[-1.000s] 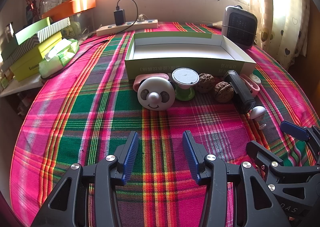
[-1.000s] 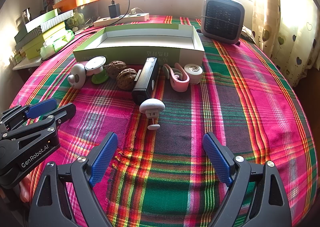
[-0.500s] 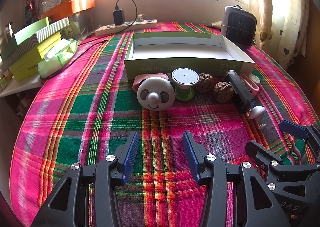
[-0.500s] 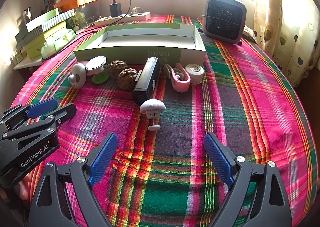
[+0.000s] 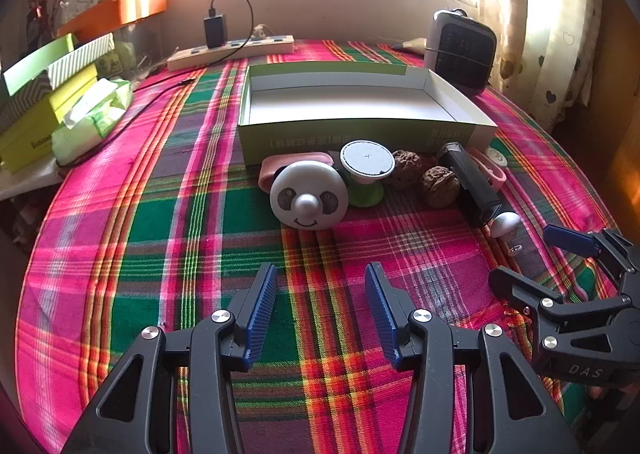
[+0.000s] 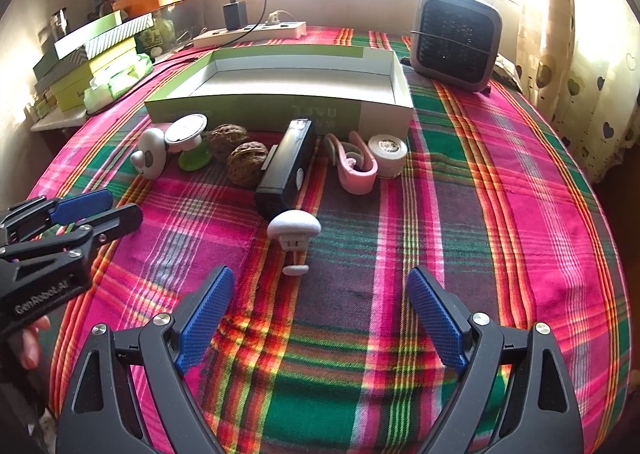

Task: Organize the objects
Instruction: 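Move the right tool to the white mushroom knob while the left tool approaches the white panda-face ball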

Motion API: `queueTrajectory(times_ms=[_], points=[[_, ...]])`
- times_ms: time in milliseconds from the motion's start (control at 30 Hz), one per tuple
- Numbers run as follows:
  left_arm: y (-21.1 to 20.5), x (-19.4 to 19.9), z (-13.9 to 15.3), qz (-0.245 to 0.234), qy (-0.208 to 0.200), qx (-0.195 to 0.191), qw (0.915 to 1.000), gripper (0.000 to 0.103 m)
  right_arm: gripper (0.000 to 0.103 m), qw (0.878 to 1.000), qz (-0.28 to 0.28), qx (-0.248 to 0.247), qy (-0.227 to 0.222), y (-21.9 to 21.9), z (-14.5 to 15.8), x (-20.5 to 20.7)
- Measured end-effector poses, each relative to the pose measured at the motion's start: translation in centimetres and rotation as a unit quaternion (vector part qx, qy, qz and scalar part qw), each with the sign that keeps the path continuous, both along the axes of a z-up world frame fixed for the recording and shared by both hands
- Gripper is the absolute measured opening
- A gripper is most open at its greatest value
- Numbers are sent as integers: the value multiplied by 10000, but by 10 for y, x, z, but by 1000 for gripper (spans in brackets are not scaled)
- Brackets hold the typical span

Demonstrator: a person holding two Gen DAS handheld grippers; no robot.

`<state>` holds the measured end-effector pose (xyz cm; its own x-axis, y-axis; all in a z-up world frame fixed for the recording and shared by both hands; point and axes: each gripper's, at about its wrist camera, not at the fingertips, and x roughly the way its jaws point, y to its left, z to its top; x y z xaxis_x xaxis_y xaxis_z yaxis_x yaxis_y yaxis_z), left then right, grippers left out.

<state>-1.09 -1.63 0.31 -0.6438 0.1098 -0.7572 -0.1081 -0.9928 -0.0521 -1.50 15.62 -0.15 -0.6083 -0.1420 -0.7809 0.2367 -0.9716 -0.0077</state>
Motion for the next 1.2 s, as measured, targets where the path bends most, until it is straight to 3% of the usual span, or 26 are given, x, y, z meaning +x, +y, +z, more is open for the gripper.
queueTrajectory(times_ms=[533,733,900,1200], points=[[-16,-33,2,-124,-118,368,9992,45,75,9998,146,6,-101,-5,2,-18],[-16,-44,2,-116,-144,353,9992,45,66,9997,216,-24,-93,-8,4,-21],[-15,-48,1,-129,-164,358,9991,44,47,9998,162,-54,-81,-5,6,-24],[-20,-52,2,-53,-193,567,9982,44,37,9999,133,-89,-56,-3,7,-25]])
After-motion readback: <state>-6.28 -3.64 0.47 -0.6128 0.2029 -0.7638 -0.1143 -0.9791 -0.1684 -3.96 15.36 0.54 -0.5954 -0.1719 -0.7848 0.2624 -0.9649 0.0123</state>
